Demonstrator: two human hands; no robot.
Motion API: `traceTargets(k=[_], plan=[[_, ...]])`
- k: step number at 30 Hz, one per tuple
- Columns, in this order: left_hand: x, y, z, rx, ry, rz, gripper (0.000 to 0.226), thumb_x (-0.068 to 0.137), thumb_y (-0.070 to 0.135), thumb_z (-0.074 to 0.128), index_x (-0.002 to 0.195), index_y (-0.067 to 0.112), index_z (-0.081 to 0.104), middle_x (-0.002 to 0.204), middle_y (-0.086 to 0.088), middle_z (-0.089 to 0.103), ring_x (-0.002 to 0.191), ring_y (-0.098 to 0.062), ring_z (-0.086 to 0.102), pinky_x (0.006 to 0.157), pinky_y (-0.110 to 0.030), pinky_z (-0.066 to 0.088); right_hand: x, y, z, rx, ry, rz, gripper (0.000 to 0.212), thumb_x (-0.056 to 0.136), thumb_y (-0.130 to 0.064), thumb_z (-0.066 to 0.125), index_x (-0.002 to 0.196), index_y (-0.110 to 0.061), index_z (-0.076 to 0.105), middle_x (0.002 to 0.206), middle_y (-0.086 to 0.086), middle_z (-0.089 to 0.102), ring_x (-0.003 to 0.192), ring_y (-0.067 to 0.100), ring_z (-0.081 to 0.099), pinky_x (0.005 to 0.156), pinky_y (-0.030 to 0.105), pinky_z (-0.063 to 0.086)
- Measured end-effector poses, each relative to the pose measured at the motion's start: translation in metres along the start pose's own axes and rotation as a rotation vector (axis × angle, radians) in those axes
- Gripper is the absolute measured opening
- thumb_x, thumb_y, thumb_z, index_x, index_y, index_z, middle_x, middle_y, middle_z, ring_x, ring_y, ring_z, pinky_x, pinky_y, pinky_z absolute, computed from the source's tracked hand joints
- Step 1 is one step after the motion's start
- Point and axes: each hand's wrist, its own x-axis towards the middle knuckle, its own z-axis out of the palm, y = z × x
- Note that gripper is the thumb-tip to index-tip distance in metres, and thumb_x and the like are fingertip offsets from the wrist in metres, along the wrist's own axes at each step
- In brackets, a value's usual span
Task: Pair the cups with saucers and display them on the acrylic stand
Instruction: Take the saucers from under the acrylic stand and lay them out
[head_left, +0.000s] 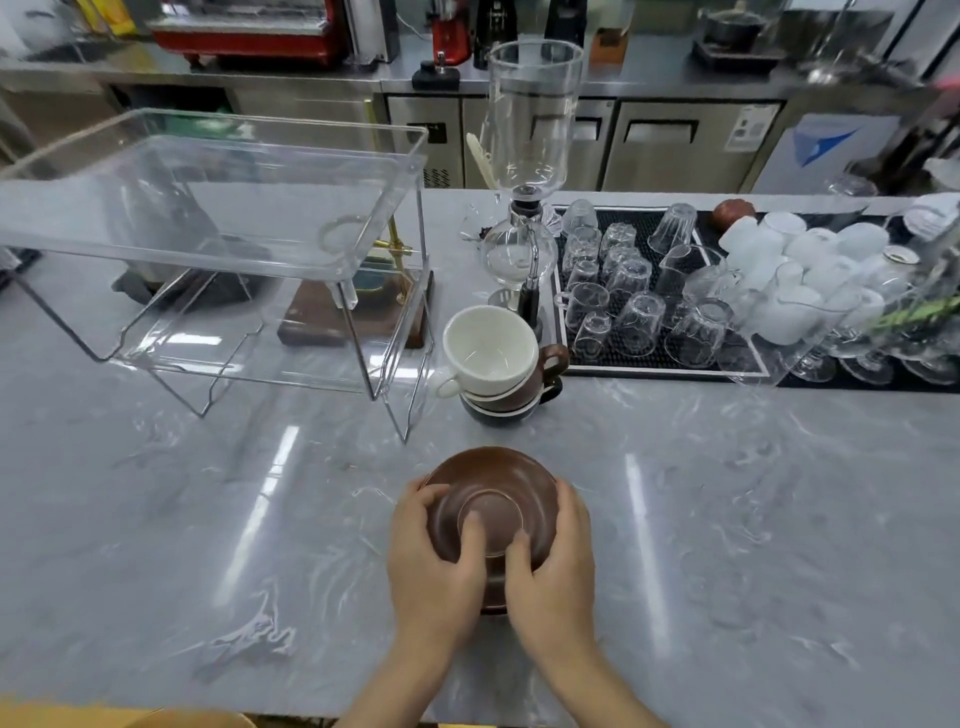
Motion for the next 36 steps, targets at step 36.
traceTargets(k=[36], plan=[[0.027, -0.025, -0.011, -0.077, -0.003, -0.103, 0.040, 0.087, 0.001, 0.070, 0.102, 0.037, 0.063, 0.099, 0.025, 0.072, 0.096, 0.003, 0.069, 0.085, -0.020, 0.052, 0.025, 0.021, -0.013, -0.003, -0.074, -0.009, 0.062, 0.091, -0.011, 0.061, 0.146, -0.024, 0.037, 0.140, -0.017, 0.044, 0.128, 0.000, 0.042, 0.106, 0.019, 0.033]])
